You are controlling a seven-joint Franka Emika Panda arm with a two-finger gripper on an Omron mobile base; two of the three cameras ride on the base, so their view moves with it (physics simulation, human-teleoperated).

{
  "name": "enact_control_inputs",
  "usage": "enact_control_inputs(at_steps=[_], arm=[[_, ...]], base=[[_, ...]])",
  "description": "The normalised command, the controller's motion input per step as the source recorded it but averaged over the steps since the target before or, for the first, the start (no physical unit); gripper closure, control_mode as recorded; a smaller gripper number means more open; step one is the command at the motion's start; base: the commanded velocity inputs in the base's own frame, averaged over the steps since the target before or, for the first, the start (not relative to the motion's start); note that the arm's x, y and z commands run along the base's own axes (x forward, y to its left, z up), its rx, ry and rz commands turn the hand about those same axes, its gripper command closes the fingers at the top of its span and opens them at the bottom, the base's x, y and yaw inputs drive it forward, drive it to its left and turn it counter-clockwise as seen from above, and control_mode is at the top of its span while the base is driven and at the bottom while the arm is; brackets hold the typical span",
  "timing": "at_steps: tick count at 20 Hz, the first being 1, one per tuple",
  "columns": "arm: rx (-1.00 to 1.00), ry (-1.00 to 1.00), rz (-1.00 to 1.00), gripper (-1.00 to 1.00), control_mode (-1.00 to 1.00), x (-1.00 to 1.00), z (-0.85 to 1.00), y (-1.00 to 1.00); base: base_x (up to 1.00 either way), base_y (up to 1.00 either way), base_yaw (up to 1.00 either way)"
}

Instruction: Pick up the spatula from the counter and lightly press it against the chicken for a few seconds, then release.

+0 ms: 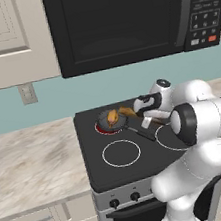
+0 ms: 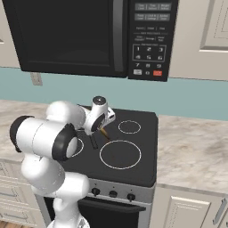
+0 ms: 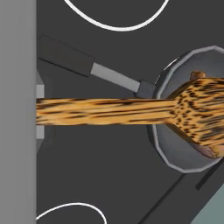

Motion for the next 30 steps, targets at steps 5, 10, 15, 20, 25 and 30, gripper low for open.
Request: enact_control_inputs(at_steps=[5, 10, 15, 20, 25, 30], arm=[[-0.02, 0.0, 0.04, 1.0, -1.0, 0.28, -0.05, 0.08], [-0.02, 0.0, 0.04, 1.0, -1.0, 0.29, -0.08, 0.07], [-0.02, 0.0, 0.04, 1.0, -1.0, 0.27, -0.05, 0.07], [-0.02, 0.0, 0.04, 1.0, -1.0, 0.27, -0.11, 0.04], [-0.02, 0.0, 0.04, 1.0, -1.0, 0.26, -0.14, 0.02], [-0.02, 0.0, 0.04, 1.0, -1.0, 0.27, -0.1, 0.02]], base=[[0.0, 0.0, 0.0], [0.0, 0.0, 0.0], [0.0, 0.0, 0.0], [0.0, 0.0, 0.0], [0.0, 0.0, 0.0], [0.0, 0.0, 0.0]])
